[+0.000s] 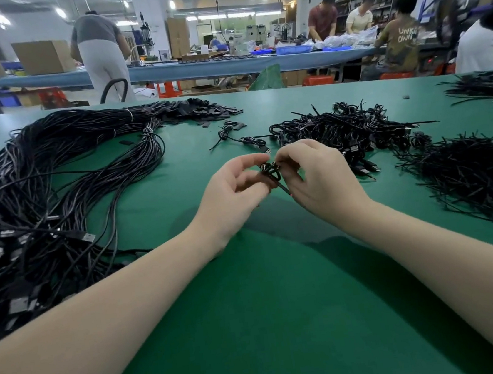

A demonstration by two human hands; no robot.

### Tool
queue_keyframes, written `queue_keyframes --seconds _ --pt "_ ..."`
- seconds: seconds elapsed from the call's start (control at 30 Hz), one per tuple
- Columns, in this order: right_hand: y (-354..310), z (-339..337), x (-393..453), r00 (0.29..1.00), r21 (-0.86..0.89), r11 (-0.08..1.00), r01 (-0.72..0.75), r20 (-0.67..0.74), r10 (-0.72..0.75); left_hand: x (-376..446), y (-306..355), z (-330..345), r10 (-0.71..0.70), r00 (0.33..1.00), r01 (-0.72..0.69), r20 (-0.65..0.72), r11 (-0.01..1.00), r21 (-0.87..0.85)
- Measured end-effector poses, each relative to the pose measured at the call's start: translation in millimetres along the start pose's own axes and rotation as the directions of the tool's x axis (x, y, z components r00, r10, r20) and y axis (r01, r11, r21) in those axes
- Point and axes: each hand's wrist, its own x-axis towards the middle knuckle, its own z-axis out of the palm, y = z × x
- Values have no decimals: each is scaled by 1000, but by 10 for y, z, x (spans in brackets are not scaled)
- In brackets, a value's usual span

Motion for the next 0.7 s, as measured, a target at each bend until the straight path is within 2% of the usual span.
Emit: queue_keyframes --seconds 0.1,0.23,0.33,0.47,0.53,0.6,0.7 --pt "18 54 -12 996 90 992 -86 0 86 -3 -38 -6 118 992 -114 -52 990 79" --pt "36 74 -12 992 130 984 -121 -20 125 13 -58 -33 191 976 -167 -102 963 210" --pt "5 86 -18 995 145 986 -80 -43 87 21 -51 -32 207 970 -183 -130 968 174" --pt "-55 63 0 993 132 990 43 -111 -28 23 -37 -5 114 982 -110 -151 993 31" --pt "-59 41 -4 980 48 984 169 -112 -163 19 -23 -6 -10 987 -5 -158 996 -93" --pt "-50 32 -19 955 -66 959 276 -94 -282 19 -1 -16 -121 987 94 -106 968 -234" --pt "-39 43 -24 957 -75 962 264 -107 -271 22 21 -30 -154 987 137 -39 952 -274"
